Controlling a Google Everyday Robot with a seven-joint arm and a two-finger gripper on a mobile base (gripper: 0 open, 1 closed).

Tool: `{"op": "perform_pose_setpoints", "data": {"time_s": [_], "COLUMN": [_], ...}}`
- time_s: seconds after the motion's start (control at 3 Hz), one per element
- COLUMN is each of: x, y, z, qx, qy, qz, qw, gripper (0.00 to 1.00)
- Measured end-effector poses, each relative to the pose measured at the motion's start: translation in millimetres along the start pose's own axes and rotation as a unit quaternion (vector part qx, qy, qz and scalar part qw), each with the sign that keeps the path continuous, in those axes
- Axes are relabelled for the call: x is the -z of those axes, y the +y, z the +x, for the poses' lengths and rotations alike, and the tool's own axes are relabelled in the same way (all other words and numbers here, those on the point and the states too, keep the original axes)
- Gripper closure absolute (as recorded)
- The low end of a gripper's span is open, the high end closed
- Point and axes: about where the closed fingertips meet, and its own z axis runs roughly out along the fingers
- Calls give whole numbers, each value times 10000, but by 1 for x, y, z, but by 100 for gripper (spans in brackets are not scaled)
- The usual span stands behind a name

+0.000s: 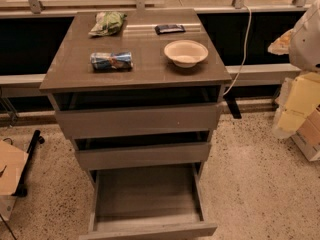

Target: Place redbull can into bottom drawer

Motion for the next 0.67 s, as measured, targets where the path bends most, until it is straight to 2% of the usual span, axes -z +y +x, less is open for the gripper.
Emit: {"op": "perform_pose_setpoints", "data": {"time_s": [0.33,0.67], "x": [0,-3], "y": [0,-5], "z": [0,-2], "qx": [0,19], "qy": [0,309], "qz": [0,50], "qw": [10000,9995], "gripper": [0,0]}}
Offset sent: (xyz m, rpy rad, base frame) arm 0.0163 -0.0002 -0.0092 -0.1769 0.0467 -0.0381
